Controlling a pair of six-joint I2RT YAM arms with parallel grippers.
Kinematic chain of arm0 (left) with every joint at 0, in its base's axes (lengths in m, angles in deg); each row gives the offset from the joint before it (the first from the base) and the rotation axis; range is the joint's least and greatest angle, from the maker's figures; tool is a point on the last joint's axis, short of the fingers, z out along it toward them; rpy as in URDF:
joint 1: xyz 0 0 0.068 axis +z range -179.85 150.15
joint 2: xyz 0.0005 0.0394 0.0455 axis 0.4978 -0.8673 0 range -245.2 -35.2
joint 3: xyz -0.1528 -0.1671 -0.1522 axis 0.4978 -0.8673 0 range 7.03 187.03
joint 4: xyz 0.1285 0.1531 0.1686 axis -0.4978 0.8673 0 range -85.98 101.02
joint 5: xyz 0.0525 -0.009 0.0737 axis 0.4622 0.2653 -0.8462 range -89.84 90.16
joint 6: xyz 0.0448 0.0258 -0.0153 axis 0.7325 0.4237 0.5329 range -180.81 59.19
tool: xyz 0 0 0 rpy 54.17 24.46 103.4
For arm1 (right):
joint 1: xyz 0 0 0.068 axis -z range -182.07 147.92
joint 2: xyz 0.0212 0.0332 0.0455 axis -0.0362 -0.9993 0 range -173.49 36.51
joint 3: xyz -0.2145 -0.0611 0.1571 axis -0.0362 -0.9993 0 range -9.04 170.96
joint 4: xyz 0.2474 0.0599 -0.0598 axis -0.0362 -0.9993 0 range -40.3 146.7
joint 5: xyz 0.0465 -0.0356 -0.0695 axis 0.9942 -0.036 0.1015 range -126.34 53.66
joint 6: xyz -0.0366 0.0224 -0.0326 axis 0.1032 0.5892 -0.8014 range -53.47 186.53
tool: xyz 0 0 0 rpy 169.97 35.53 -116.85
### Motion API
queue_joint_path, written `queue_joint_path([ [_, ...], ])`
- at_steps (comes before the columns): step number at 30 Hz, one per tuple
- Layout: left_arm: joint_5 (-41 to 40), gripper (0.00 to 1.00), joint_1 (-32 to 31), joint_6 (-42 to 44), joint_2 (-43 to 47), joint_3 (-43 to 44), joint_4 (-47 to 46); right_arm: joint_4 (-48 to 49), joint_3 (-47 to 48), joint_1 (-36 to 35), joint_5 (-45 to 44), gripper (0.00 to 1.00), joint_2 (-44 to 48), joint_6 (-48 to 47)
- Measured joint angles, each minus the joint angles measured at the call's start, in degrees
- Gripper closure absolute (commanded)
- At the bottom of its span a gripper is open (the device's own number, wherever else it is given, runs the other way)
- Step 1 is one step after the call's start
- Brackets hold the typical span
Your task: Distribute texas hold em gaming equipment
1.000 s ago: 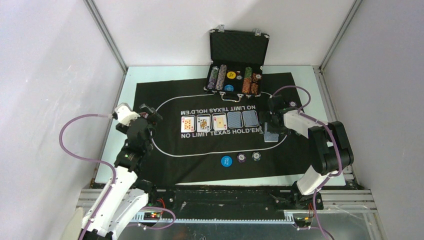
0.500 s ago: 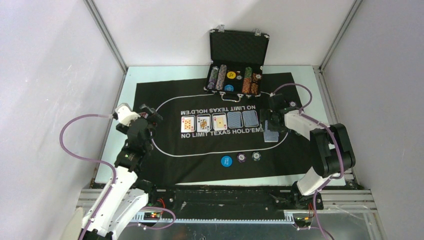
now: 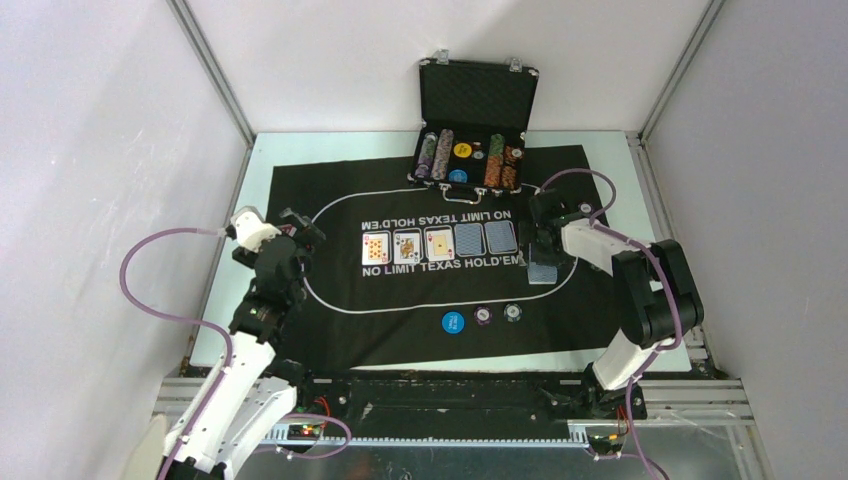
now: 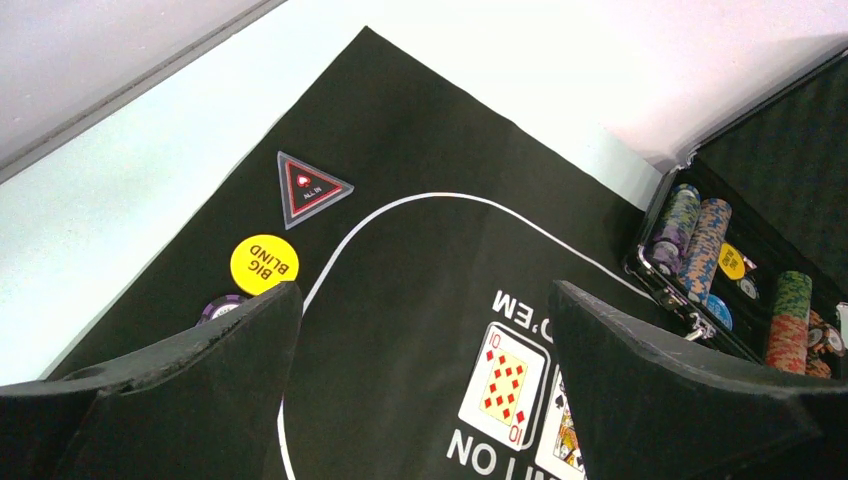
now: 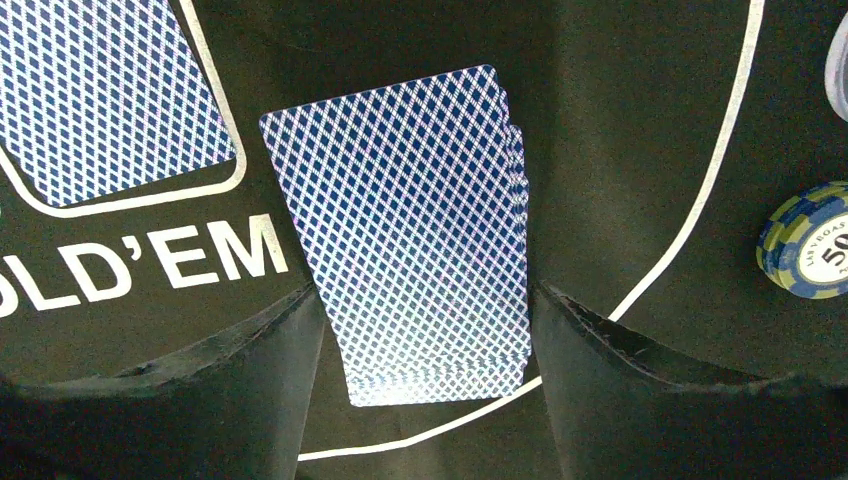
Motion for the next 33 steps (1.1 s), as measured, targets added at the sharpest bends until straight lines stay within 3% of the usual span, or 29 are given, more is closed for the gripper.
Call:
queue_joint_path([
  [13, 0.1, 0.0, 0.0, -0.1, -0.8, 0.0, 0.0, -2.1, 0.4, -1.9, -3.9, 0.33, -0.1, 4.1],
  [24, 0.3, 0.0, 0.0, -0.3, -1.2, 0.0, 0.0, -3.4, 0.6, -2.2, -4.6, 0.17, 0.3, 4.7],
  [33, 0.5, 0.0, 0.0, -0.4, -1.2, 0.0, 0.0, -3.8, 4.1, -1.7, -2.7, 0.16, 3.3, 3.3],
])
